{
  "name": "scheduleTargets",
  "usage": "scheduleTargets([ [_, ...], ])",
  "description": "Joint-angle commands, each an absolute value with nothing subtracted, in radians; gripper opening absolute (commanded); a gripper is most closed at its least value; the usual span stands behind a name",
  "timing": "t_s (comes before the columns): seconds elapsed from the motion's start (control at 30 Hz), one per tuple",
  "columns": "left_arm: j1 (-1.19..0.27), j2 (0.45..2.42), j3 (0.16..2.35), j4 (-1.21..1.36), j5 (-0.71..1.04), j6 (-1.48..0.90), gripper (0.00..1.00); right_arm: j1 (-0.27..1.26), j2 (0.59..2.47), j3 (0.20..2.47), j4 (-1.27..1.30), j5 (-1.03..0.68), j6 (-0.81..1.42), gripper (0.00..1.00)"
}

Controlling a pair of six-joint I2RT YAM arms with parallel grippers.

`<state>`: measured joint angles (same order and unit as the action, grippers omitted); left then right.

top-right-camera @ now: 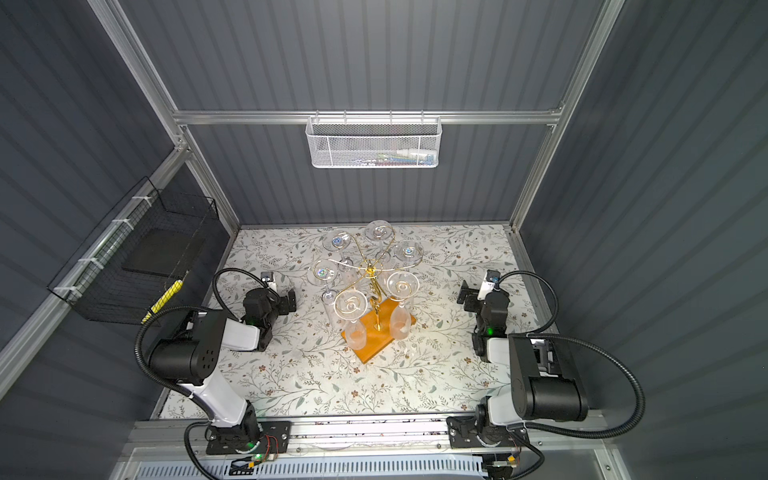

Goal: Take the wine glass off the wine glass rack

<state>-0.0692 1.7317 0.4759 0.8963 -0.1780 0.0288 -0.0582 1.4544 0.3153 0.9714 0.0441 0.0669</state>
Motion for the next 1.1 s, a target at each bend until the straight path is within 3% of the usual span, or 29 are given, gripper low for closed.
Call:
scheduleTargets([
  [0.0, -0.071, 1.718, 0.485, 0.888, -0.164, 0.02, 1.0, -0.057, 1.459, 0.325, 0.972, 0.032, 0.061, 0.99],
  [0.53, -0.071, 1.714, 0.478, 0.907, -0.165, 0.021, 1.0, -0.068, 1.457, 0.327, 0.967, 0.007, 0.066, 0.99],
  [0.6, -0.072, 1.644, 0.503, 0.813, -0.154, 0.03, 1.0, -0.069, 1.443, 0.325, 0.975, 0.015, 0.073, 0.99],
  [0.67, -0.071, 1.491, 0.622, 0.467, -0.142, -0.013, 1.0, -0.065, 1.334, 0.398, 0.754, 0.054, 0.079, 0.99],
  [0.77, -0.072, 1.327, 0.795, 0.146, -0.05, -0.07, 1.0, -0.065, 1.174, 0.563, 0.362, 0.063, 0.105, 0.99],
  [0.9, -0.072, 1.216, 0.945, -0.026, 0.099, -0.174, 0.99, -0.061, 1.018, 0.708, 0.057, 0.061, 0.205, 0.99],
  [1.07, -0.072, 1.259, 1.166, -0.243, 0.317, -0.281, 0.96, -0.055, 0.957, 0.891, -0.329, -0.029, 0.328, 0.99],
])
